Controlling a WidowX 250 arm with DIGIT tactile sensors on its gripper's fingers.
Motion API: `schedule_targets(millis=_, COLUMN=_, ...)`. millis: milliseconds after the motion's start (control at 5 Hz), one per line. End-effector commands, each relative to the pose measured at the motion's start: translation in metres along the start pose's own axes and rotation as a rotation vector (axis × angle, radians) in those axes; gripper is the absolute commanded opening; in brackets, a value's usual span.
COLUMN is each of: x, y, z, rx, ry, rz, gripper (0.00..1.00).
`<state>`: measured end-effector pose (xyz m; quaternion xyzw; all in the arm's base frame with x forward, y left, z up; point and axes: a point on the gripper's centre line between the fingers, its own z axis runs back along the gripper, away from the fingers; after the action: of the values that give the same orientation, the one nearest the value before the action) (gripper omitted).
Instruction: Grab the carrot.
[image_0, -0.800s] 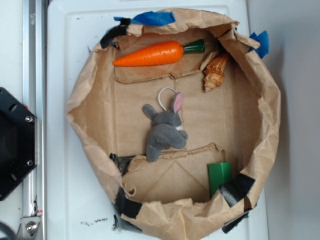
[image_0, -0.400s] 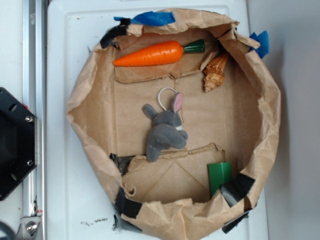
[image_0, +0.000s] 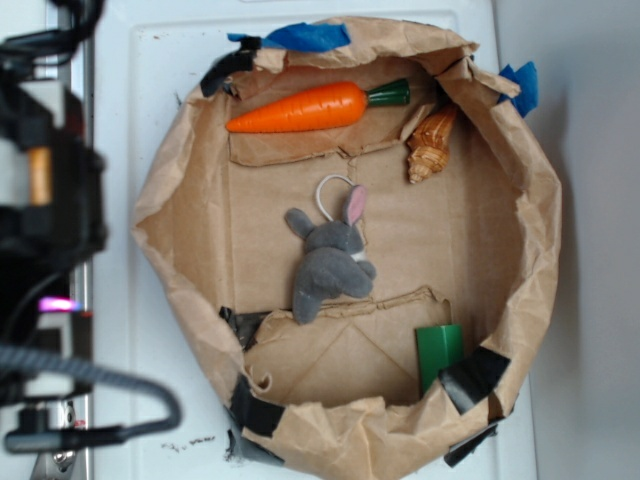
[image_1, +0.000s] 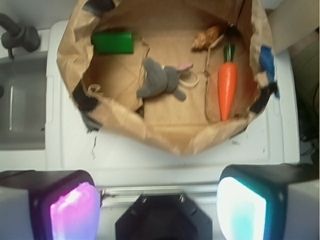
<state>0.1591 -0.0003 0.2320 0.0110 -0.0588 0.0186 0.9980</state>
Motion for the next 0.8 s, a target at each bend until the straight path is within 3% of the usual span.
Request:
schedule_targets(millis=0, x=0.059, y=0.034, z=-0.066, rx=0.022, ry=0.025, rz=-0.013, gripper=1.0)
schedule_targets(millis=200, x=0.064, y=0.042, z=-0.094, rx=-0.002, ry=0.039, rz=0.016, gripper=1.0)
schedule_targets(millis=600, x=0.091, y=0.06, z=-0.145, rx=0.024, ry=0.042, rz=0.049, gripper=1.0)
